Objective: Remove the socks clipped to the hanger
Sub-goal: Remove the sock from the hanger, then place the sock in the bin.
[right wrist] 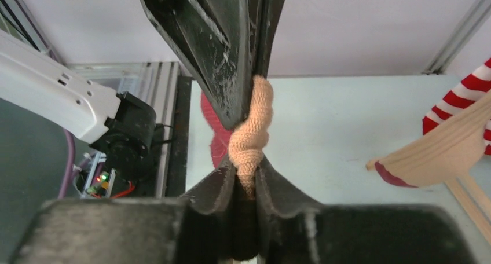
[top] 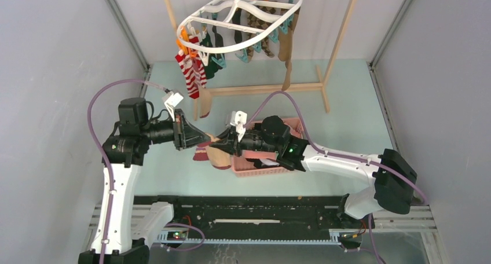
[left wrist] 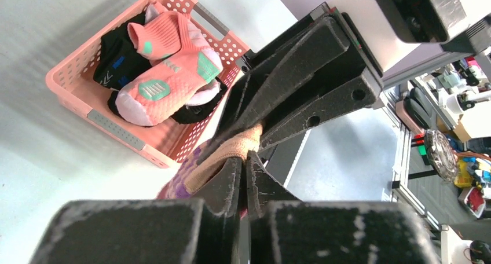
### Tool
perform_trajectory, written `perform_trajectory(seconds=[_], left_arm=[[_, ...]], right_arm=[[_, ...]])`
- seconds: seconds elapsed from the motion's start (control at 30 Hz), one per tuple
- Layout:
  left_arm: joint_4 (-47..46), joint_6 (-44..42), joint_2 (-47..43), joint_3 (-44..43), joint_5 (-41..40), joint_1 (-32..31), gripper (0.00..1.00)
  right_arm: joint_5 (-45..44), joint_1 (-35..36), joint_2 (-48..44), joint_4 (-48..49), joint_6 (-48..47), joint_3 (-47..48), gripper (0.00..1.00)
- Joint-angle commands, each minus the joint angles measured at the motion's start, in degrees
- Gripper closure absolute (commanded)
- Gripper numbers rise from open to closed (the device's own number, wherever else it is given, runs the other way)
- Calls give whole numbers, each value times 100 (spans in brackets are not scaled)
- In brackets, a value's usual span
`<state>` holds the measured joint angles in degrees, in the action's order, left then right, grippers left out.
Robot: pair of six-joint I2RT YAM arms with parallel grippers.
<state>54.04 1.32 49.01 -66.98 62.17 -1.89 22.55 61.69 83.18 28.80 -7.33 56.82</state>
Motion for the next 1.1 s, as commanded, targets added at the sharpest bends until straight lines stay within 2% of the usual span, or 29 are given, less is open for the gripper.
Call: perform_trajectory(seconds=[0.0, 0.03, 0.07, 0.13, 0.17, 0.2, 0.4, 0.5, 0.57, 0.67, 0.8, 0.93, 0.97, 1.03, 1.07], left_arm=[[-1, -123, 35, -334, 1, -31, 89], [-13, -123, 40, -326, -31, -31, 84], [-22, -123, 53, -325, -109, -31, 73], [-25, -117, 62, -353, -307, -31, 33], [-28, -115, 59, -377, -428, -26, 9], [-38, -115, 43, -408, -565, -30, 1], [-168, -89, -48, -534, -1557, -22, 0], [-427, 122, -55, -447, -2196, 26, 0], [-567, 245, -8, -361, -2215, 154, 0], [-649, 434, 127, -303, -1951, 526, 0], [-640, 409, 187, -268, -1852, 663, 0], [-628, 378, 163, -215, -1849, 717, 0], [-632, 378, 161, -199, -1842, 744, 0], [-632, 370, 163, -173, -1828, 798, 0], [-632, 369, 167, -163, -1804, 827, 0]], right_arm=[[6, 99, -39, -279, 269, 411, 94], [-48, 124, -65, -350, 267, 415, 100], [-109, 138, -83, -479, 268, 414, 100], [-191, 114, -106, -697, 378, 414, 100], [-205, 84, -123, -844, 494, 410, 100], [-211, 31, -132, -977, 627, 414, 100], [-886, -588, -199, -1950, 1975, 215, 100], [-2061, -890, -515, -2082, 2834, -326, 100], [-3034, -1081, -765, -2274, 3421, -742, 100], [-3835, -1317, -1025, -2486, 3951, -1285, 100], [-4386, -1623, -1043, -2838, 4417, -1705, 100], [-4613, -1943, -1111, -3116, 4840, -2031, 95], [-4805, -1931, -1194, -3238, 4898, -2060, 89], [-5137, -1901, -1433, -3466, 4933, -2078, 62], [-5165, -1902, -1620, -3497, 4866, -2074, 51]])
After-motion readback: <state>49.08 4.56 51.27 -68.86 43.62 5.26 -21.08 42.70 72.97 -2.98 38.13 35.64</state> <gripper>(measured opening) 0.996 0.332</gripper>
